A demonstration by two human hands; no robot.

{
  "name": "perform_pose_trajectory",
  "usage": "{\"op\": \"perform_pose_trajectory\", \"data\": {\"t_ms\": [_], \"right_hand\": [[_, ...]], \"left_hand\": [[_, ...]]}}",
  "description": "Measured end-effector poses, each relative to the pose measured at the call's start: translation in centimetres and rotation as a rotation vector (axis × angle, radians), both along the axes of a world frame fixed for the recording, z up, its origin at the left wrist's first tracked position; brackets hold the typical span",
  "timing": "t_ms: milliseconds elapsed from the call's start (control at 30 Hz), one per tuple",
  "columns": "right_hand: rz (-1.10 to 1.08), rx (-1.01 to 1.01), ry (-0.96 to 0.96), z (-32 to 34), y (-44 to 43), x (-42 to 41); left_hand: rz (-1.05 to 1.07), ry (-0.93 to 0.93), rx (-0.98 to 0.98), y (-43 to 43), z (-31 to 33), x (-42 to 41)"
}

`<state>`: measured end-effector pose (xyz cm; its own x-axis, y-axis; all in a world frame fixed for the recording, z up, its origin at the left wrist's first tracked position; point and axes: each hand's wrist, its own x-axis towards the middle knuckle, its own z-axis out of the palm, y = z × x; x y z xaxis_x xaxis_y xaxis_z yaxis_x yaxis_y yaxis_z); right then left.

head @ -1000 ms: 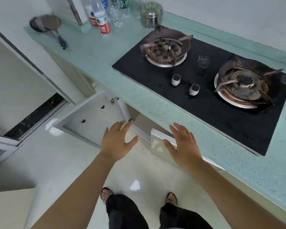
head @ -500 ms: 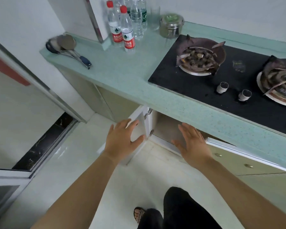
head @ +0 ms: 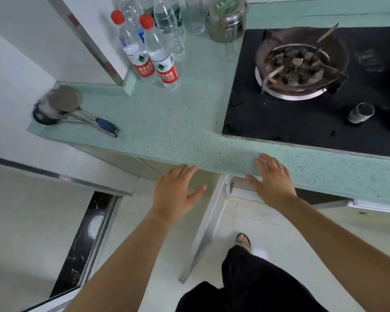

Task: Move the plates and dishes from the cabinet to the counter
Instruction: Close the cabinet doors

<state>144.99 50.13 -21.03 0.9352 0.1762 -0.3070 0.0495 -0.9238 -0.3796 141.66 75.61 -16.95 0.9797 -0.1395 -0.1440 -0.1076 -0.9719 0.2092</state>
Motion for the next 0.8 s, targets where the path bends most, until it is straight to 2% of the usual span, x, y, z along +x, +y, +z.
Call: {"op": "perform_pose_trajectory", "data": {"t_ms": [100,200,333,500,633,800], "right_hand": [[-0.065,-0.003,-0.003,-0.1,0.6,-0.1],[-0.168,0.032,-0.013,-0.2,1.1,-1.1],[-0.416,0.094,-0.025,-0.1,3.3,-4.1],[-0.795,0.108,-0.045,-0.7,8.9,-8.6],[-1.043,0.191,-0.032,-2.7,14.0,-10.2],[-1.130,0.294,-0.041,-5.3,18.1,-9.3]], "left_hand": [[-0.086,0.042,-0.033,0.9,-0.5,3.2],[-0.280,0.059,-0.060,0.6,-1.6,6.4],[-0.643,0.067,-0.078,-1.1,-4.5,10.7],[-1.036,-0.031,-0.075,-2.3,-7.8,14.7],[-1.127,-0.118,-0.137,-2.0,-9.2,15.5],[-1.156,-0.167,-0.141,-2.1,-9.7,15.8]]}}
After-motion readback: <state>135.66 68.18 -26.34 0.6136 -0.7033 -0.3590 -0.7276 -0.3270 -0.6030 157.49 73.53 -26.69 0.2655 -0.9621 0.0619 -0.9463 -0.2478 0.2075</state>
